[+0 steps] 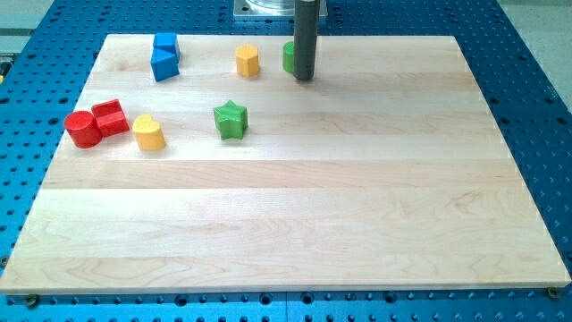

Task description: From a diagonal line with blue blocks and hexagon

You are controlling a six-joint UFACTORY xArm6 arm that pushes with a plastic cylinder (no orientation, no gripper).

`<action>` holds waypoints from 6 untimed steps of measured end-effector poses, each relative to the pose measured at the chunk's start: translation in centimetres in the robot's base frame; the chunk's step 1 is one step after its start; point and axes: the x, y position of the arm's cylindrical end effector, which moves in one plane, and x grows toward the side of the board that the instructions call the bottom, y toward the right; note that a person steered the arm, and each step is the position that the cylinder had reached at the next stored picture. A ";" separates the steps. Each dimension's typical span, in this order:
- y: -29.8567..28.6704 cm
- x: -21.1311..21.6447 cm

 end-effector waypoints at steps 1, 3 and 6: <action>-1.6 3.4; 1.4 -2.0; -10.1 0.4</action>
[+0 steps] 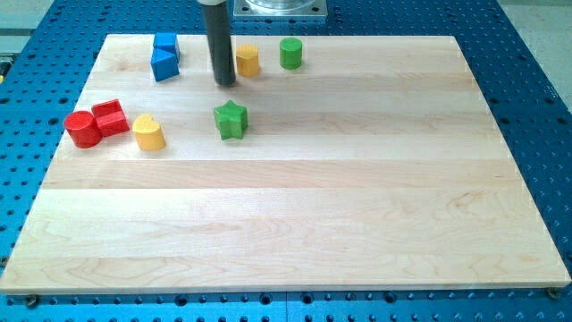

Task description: From a diagonal line with blue blocks and hexagon

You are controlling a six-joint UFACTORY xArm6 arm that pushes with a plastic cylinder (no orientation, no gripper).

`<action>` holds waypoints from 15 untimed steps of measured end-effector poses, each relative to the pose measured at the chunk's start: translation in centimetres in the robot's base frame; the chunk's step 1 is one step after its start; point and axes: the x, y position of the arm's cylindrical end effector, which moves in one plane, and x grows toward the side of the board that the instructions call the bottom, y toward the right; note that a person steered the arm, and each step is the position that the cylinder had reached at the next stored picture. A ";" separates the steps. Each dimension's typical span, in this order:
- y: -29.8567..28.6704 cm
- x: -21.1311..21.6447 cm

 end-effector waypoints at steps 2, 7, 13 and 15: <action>0.2 2.0; -13.3 3.5; -14.1 -6.5; -8.6 -4.0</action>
